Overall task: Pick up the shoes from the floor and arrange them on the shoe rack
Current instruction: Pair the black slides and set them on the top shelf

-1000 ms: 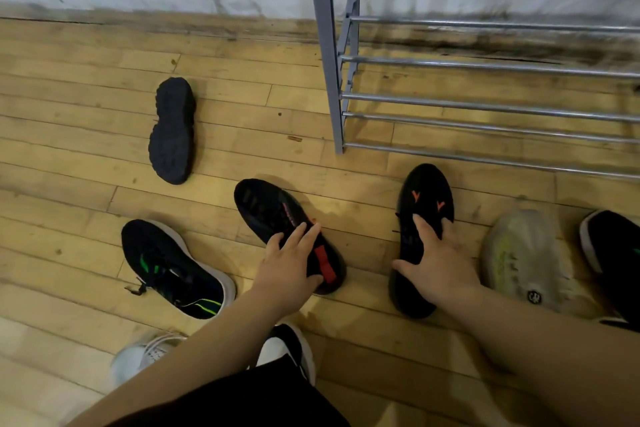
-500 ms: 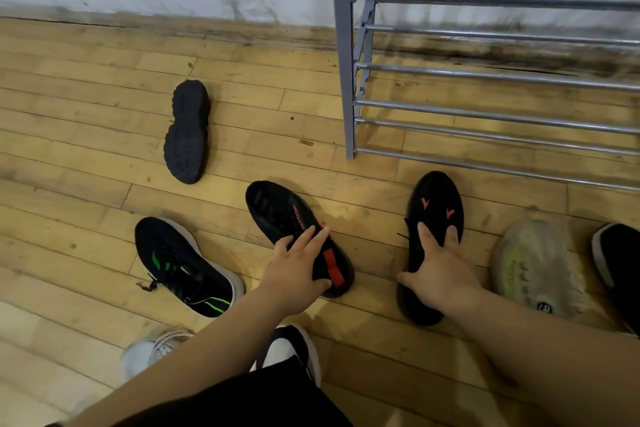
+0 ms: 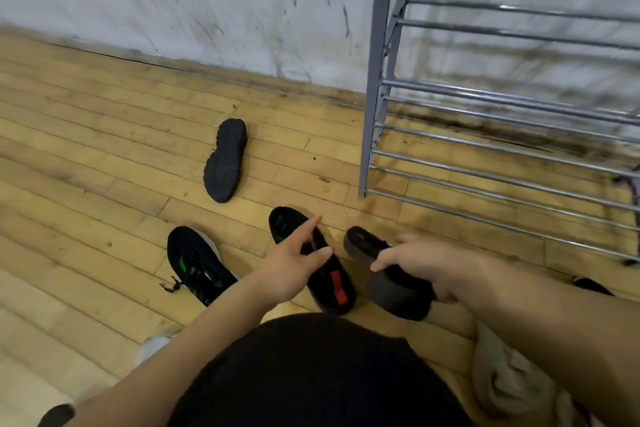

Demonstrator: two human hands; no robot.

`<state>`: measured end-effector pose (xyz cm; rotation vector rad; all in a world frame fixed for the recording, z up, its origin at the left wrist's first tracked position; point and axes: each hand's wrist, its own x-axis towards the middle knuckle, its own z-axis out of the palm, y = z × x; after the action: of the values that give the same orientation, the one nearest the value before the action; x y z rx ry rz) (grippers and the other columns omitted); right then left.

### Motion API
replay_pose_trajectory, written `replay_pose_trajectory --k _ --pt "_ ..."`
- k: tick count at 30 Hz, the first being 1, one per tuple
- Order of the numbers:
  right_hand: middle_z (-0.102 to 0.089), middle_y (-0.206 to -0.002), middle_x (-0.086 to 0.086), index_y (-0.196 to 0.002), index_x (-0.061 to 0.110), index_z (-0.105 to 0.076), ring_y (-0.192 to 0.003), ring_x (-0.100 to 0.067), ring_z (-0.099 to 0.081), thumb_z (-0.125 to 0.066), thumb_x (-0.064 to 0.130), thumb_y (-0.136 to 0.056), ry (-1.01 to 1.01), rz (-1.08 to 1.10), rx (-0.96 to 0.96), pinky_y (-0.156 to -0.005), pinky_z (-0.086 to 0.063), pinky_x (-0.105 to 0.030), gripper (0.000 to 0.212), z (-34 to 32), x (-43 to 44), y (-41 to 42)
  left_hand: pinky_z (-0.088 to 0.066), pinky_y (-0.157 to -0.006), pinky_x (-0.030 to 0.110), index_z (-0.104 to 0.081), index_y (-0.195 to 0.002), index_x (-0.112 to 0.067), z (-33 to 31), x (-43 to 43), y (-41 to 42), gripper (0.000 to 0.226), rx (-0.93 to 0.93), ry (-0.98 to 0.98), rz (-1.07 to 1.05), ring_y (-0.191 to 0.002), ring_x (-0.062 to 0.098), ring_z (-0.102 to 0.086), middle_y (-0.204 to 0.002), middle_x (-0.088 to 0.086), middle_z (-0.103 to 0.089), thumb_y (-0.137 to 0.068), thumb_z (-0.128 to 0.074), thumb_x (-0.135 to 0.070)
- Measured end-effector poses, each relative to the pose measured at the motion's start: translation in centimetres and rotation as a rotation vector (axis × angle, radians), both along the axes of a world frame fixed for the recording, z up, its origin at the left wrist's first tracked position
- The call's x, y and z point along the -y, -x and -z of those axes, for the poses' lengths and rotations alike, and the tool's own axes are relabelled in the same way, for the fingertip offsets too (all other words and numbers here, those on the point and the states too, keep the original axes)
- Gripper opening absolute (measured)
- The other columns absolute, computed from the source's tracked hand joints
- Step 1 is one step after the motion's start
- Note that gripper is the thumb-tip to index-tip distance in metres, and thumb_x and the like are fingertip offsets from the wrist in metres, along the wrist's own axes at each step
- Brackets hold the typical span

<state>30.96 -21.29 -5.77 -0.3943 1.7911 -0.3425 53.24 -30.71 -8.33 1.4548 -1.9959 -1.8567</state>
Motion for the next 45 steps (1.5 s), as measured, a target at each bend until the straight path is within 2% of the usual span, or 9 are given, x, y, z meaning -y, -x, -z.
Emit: replay_pose_trajectory --k 6,11,18,20,25,30,34,39,45 --pt "-0.048 -0.145 -0.004 -0.151 0.045 -0.037 -0.120 -0.029 -0.051 -0.091 0.032 -0.062 0.332 -0.399 -0.159 -0.095 -0.049 -0.041 0.105 -14.6 5.4 -5.8 -0.057 -0.089 0.039 -0.023 -0.157 -0.052 -9.9 -0.7 -3.9 0.059 -0.213 0.027 -0.340 -0.102 0.022 -0.074 -0.141 -0.006 -0.052 -0.103 -0.048 -0.051" --pt "-0.046 -0.152 0.000 -0.156 0.039 -0.029 -0.128 -0.029 -0.052 -0.090 0.020 -0.069 0.491 -0.615 -0.092 -0.099 -0.050 -0.045 0.108 -21.6 7.9 -15.4 -0.060 -0.088 0.046 -0.036 -0.156 -0.036 -15.1 -1.7 -11.3 0.062 -0.493 0.099 -0.773 -0.091 0.027 -0.075 -0.111 0.003 -0.076 -0.101 -0.063 -0.022" --pt "-0.047 -0.152 -0.001 -0.156 0.033 -0.034 -0.127 -0.018 -0.051 -0.086 0.017 -0.076 0.488 -0.774 0.050 -0.093 -0.046 -0.030 0.097 -17.3 1.9 -29.0 -0.049 -0.103 0.056 -0.051 -0.147 -0.029 -12.0 -10.0 -25.1 0.050 -0.525 -0.111 -1.053 -0.101 0.032 -0.071 -0.118 0.007 -0.076 -0.101 -0.061 -0.012" --pt "-0.056 -0.143 -0.005 -0.152 0.037 -0.040 -0.119 -0.021 -0.060 -0.086 0.015 -0.076 0.415 -0.860 0.033 -0.093 -0.056 -0.035 0.092 -15.6 0.8 -30.4 -0.055 -0.086 0.047 -0.052 -0.146 -0.029 -10.4 -12.7 -26.9 0.049 -0.528 -0.167 -1.066 -0.092 0.029 -0.072 -0.115 0.006 -0.077 -0.101 -0.062 -0.014" --pt "-0.058 -0.134 -0.008 -0.150 0.037 -0.044 -0.092 -0.015 -0.061 -0.084 0.011 -0.080 0.330 -1.084 -0.040 -0.058 -0.051 -0.021 0.085 -14.0 -0.1 -33.6 -0.046 -0.070 0.031 -0.053 -0.142 -0.036 -6.3 -17.8 -30.7 0.041 -0.412 -0.197 -1.093 -0.084 0.021 -0.069 -0.106 0.005 -0.076 -0.103 -0.060 -0.026" --pt "-0.050 -0.150 -0.009 -0.156 0.031 -0.035 -0.133 -0.029 -0.052 -0.085 0.024 -0.081 0.356 -1.333 -0.235 -0.094 -0.048 -0.029 0.090 -12.8 0.4 -36.0 -0.053 -0.088 0.036 -0.050 -0.146 -0.035 0.9 -21.7 -33.2 0.053 0.108 -0.161 -1.028 -0.103 0.022 -0.064 -0.131 0.009 -0.064 -0.096 -0.064 -0.048" --pt "-0.046 -0.155 -0.009 -0.157 0.031 -0.032 -0.138 -0.030 -0.047 -0.084 0.025 -0.081 0.334 -1.453 -0.290 -0.108 -0.045 -0.037 0.092 -12.5 0.6 -36.6 -0.060 -0.072 0.034 -0.037 -0.154 -0.036 7.4 -26.5 -34.0 0.095 0.504 -0.335 -0.731 -0.110 0.033 -0.064 -0.142 0.012 -0.050 -0.072 -0.078 -0.058" --pt "-0.044 -0.156 -0.008 -0.158 0.029 -0.030 -0.139 -0.030 -0.046 -0.083 0.026 -0.082 0.338 -1.489 -0.307 -0.110 -0.044 -0.036 0.093 -11.9 1.1 -37.0 -0.057 -0.096 0.044 -0.040 -0.153 -0.038 11.0 -30.5 -34.2 0.082 0.584 -0.280 -0.497 -0.116 0.034 -0.054 -0.129 0.008 -0.046 -0.082 -0.077 -0.022" --pt "-0.046 -0.154 -0.011 -0.159 0.027 -0.027 -0.138 -0.031 -0.047 -0.082 0.028 -0.083 0.306 -1.491 -0.342 -0.108 -0.044 -0.035 0.094 -11.6 2.0 -36.8 -0.052 -0.089 0.037 -0.042 -0.153 -0.032 7.3 -25.7 -34.9 0.066 0.585 0.032 -0.884 -0.102 0.025 -0.057 -0.121 0.004 -0.049 -0.093 -0.069 -0.026"
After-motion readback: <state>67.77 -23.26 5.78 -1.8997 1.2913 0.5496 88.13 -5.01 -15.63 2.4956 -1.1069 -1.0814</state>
